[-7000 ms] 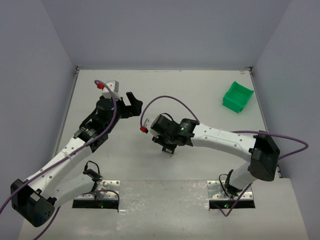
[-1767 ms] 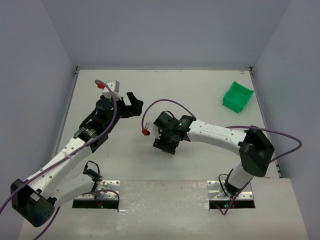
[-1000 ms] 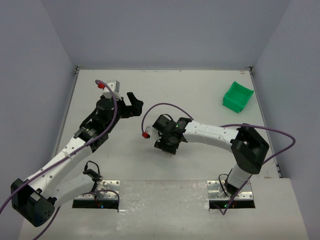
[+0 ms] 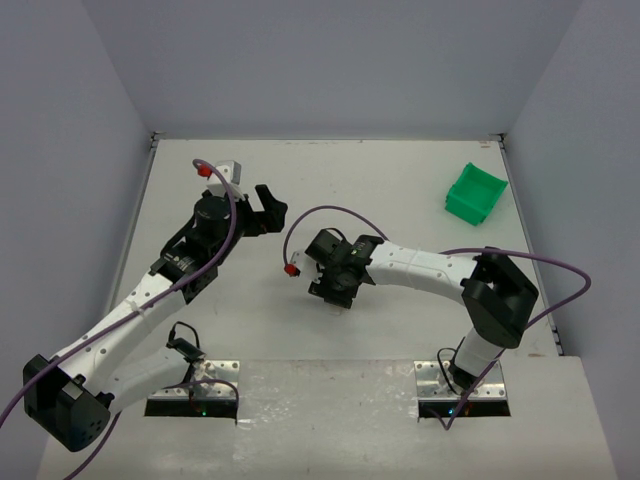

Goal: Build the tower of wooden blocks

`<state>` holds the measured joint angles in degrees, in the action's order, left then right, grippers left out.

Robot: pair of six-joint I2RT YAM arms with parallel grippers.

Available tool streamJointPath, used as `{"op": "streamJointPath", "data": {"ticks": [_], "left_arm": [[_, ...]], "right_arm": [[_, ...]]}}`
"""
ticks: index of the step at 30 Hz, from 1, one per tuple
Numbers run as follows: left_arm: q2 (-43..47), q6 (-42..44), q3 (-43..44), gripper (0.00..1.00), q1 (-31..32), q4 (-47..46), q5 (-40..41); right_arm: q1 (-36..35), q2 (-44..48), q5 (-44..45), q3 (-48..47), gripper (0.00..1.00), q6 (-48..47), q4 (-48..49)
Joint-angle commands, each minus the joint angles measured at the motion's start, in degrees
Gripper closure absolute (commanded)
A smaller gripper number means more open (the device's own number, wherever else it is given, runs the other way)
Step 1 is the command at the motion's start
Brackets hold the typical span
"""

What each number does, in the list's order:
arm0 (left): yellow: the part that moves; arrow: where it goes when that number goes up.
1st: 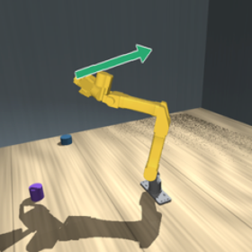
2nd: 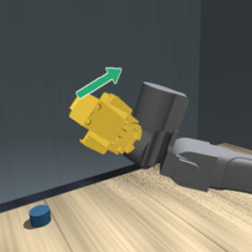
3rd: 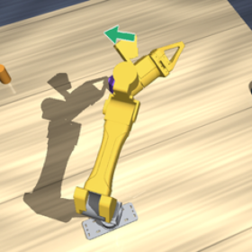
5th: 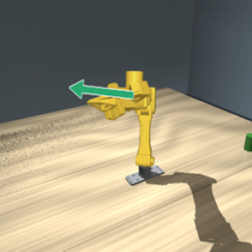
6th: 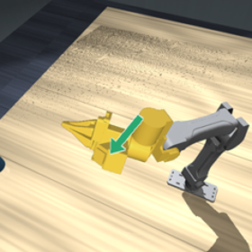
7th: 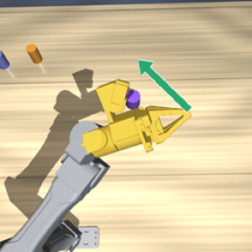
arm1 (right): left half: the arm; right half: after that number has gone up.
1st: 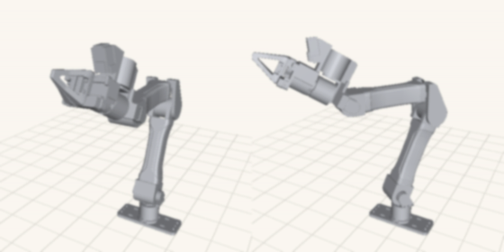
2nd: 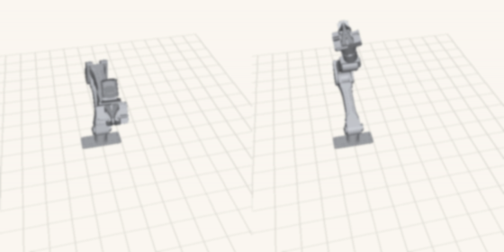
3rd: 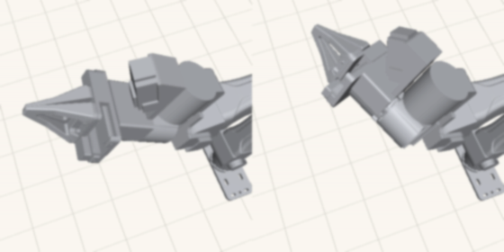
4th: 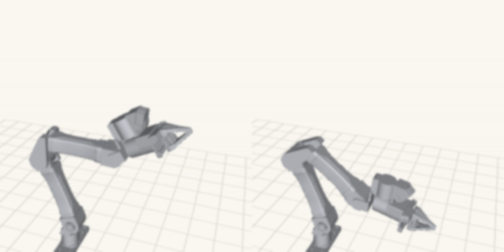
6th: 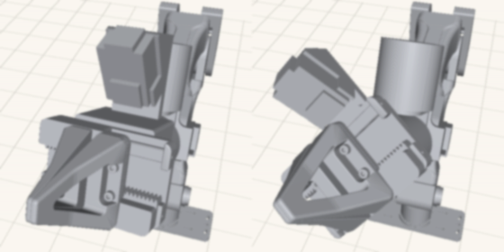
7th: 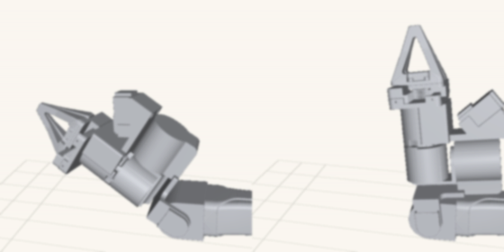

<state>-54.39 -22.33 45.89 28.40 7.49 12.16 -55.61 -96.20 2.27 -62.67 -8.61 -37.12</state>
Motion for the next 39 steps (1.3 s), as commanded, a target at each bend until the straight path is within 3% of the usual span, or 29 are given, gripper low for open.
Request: {"op": "streamJointPath", "data": {"ticks": [1,9,12,13,24,34,38,39], "left_arm": [[0.51,0.71,0.25,0.0,-0.87,-3.0,-0.68],[0.53,0.69,0.18,0.0,-0.81,-3.0,-0.99],[0.62,0.69,0.24,0.0,-0.82,-2.93,-0.91],[0.68,0.63,0.18,0.0,-0.88,-2.99,-0.91],[1.16,0.62,0.44,0.0,-0.82,-2.37,-0.99],[1.43,-0.34,0.68,0.0,-0.81,-2.04,-0.81],[0.89,-0.83,0.78,0.0,-0.83,-1.97,-0.14],[0.71,-0.95,0.78,0.0,-0.89,-2.03,0.36]], "right_arm": [[0.16,1.18,-0.77,-0.25,0.51,0.66,0.91],[0.07,2.26,-1.31,-0.53,0.25,1.12,0.83],[0.07,3.01,-1.53,-0.77,0.05,0.45,0.95],[0.07,3.24,-1.42,-1.06,0.02,0.51,0.78],[-0.47,10.09,-2.0,-5.72,0.01,1.42,-1.81],[-0.23,19.51,-0.36,-5.93,0.01,2.94,1.81],[3.81,20.29,0.02,-7.55,0.01,8.83,3.05],[8.54,20.35,-1.84,-7.55,0.01,11.7,4.23]]}}
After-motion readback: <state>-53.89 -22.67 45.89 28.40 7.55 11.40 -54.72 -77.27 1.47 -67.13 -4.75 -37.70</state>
